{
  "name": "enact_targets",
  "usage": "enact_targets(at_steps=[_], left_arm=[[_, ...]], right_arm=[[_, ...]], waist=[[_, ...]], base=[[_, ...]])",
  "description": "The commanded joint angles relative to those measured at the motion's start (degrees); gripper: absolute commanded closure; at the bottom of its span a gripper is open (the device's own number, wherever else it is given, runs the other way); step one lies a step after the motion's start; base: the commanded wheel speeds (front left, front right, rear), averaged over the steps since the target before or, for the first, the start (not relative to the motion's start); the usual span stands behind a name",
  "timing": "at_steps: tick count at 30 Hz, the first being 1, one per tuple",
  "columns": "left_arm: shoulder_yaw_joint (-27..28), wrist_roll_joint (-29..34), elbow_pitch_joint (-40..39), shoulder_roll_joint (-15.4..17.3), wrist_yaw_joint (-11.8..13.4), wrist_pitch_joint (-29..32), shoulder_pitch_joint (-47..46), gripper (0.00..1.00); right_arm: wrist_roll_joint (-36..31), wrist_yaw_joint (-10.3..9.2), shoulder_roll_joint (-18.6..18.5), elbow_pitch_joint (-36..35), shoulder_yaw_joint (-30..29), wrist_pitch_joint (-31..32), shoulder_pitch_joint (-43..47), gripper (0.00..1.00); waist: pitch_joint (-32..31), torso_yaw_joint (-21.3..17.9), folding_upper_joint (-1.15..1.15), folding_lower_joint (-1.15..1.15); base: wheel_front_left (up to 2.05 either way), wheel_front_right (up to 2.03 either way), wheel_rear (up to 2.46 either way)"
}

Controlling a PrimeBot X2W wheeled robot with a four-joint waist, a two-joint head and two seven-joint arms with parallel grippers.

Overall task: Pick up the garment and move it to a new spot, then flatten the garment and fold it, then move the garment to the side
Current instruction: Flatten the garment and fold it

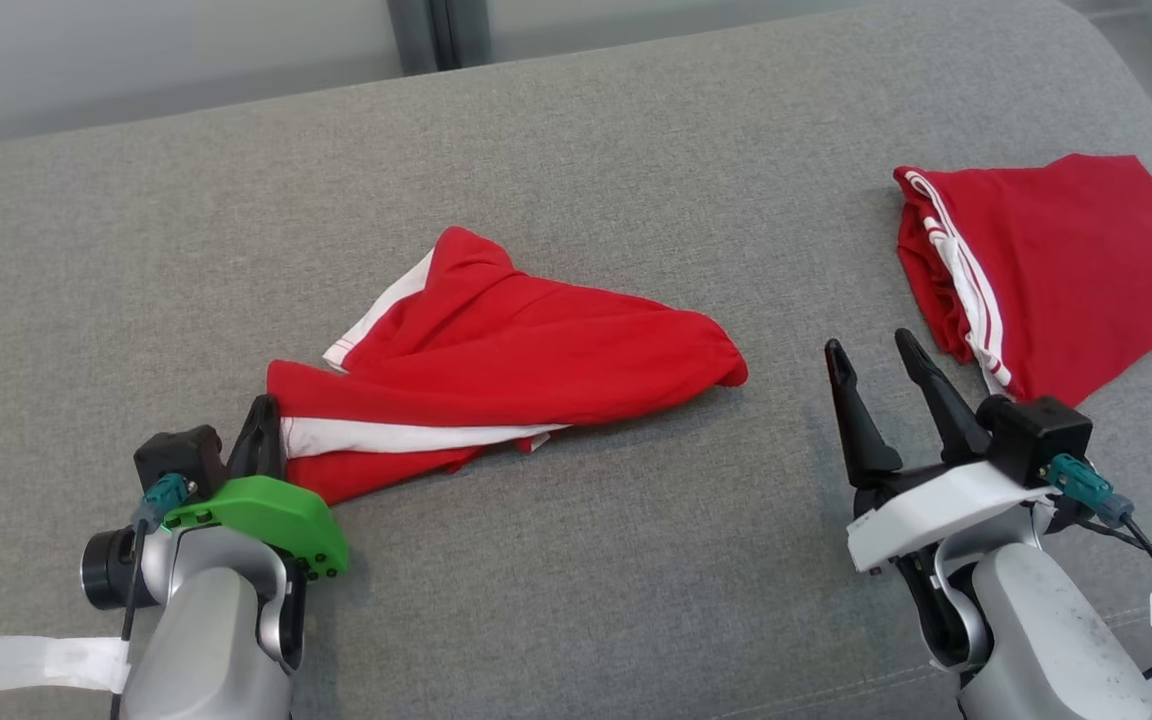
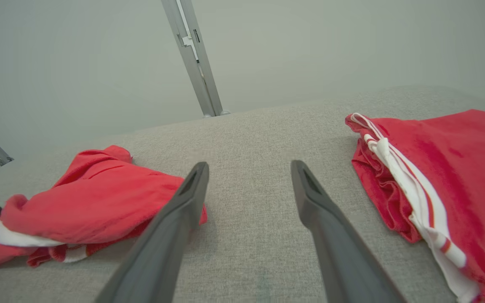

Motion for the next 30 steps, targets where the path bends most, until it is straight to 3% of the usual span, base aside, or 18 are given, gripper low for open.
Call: enact_targets(at_steps=[1, 2, 14, 21, 30], left_arm=[[1.1, 0.6, 0.4, 0.5, 0.2, 0.0, -1.4, 0.19], [1.4, 1.1, -0.2, 0.4, 0.4, 0.0, -1.5, 0.00], [2.7, 3.4, -11.6, -0.5, -1.5, 0.0, 4.7, 0.00], [-0.4, 0.8, -18.2, -0.5, -0.3, 0.0, 9.4, 0.00], [-3.8, 0.6, -27.9, -0.5, 0.3, 0.0, 17.6, 0.00]], right_arm=[[0.5, -0.02, -0.3, 0.3, 0.6, -0.2, -0.1, 0.00], [0.8, -0.02, -0.5, 0.4, 1.1, -0.2, 0.0, 0.00], [3.1, -0.02, -1.1, 1.2, 6.6, -0.2, 1.9, 0.00], [3.8, -0.02, -1.2, 3.0, 8.8, -0.2, 2.9, 0.00], [4.4, -0.02, -0.3, 5.0, 6.9, -0.2, 4.4, 0.00]], waist=[[0.8, -0.7, 0.00, 0.00], [0.8, -0.5, 0.00, 0.00], [-1.2, 4.5, 0.00, 0.00], [-2.5, 8.1, 0.00, 0.00], [-4.6, 12.1, 0.00, 0.00]], base=[[0.00, 0.00, 0.00], [0.00, 0.00, 0.00], [0.00, 0.00, 0.00], [0.00, 0.00, 0.00], [0.00, 0.00, 0.00]])
